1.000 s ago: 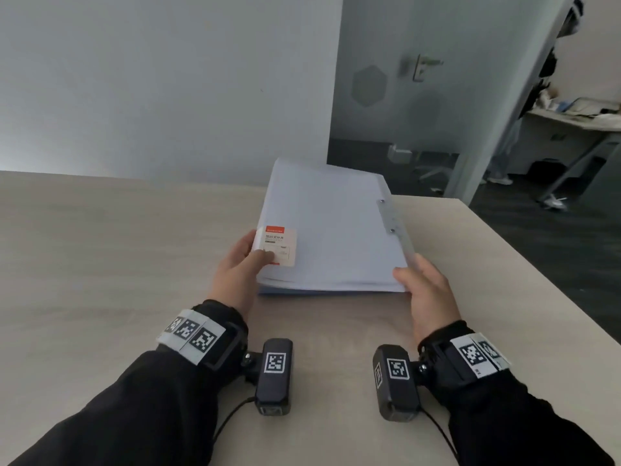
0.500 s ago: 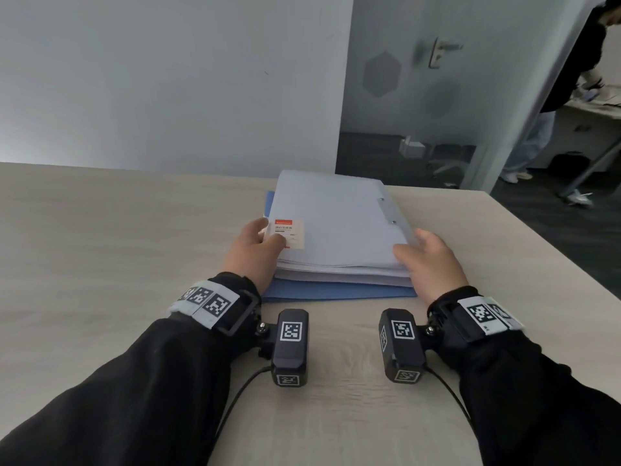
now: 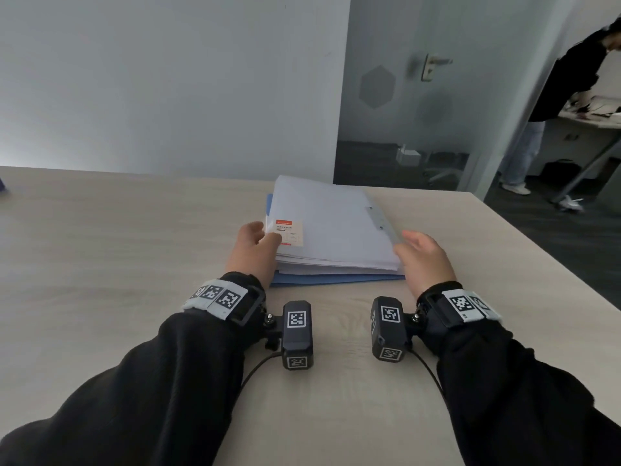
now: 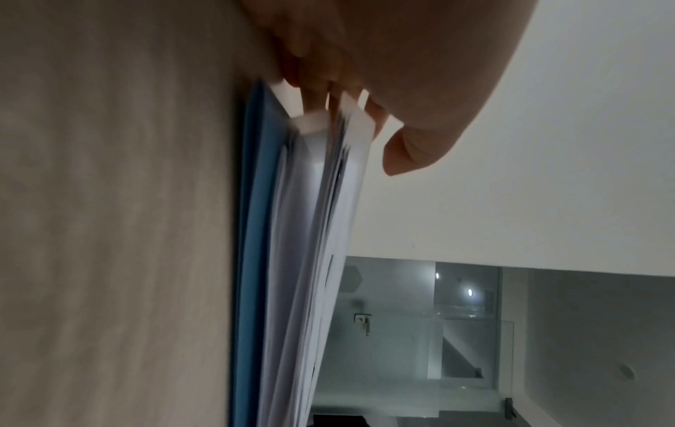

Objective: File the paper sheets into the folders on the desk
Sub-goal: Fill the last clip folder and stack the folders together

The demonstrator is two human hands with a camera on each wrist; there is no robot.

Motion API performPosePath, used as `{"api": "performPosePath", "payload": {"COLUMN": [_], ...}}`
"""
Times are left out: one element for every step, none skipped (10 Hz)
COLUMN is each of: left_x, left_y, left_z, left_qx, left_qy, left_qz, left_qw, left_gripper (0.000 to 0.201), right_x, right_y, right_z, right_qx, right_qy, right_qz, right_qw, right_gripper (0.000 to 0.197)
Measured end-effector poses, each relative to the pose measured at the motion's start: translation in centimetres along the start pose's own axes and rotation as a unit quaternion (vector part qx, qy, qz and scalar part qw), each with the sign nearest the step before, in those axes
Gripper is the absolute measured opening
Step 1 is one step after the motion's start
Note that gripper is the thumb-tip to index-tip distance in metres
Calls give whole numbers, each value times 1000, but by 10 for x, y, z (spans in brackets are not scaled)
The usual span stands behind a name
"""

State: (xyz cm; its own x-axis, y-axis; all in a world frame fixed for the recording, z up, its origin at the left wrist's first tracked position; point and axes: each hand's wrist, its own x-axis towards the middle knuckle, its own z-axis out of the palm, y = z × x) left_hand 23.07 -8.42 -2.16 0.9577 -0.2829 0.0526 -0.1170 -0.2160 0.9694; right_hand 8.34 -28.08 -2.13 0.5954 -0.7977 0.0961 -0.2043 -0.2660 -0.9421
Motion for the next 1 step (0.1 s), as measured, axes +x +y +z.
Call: {"api": "performPosePath", "payload": {"left_x": [-23], "left_y": [-7], "left_z": [-16], "left_qx": [-26], "left_qy": [17], "left_qz": [5], "left_qw": [999], "left_gripper": [42], "right_x": [-25], "right_y": [-1], "right_z": [-10], "right_qx": [14], "right_qy": [47], "right_qz": [7], "right_qw": [999], "right_gripper": [45]}}
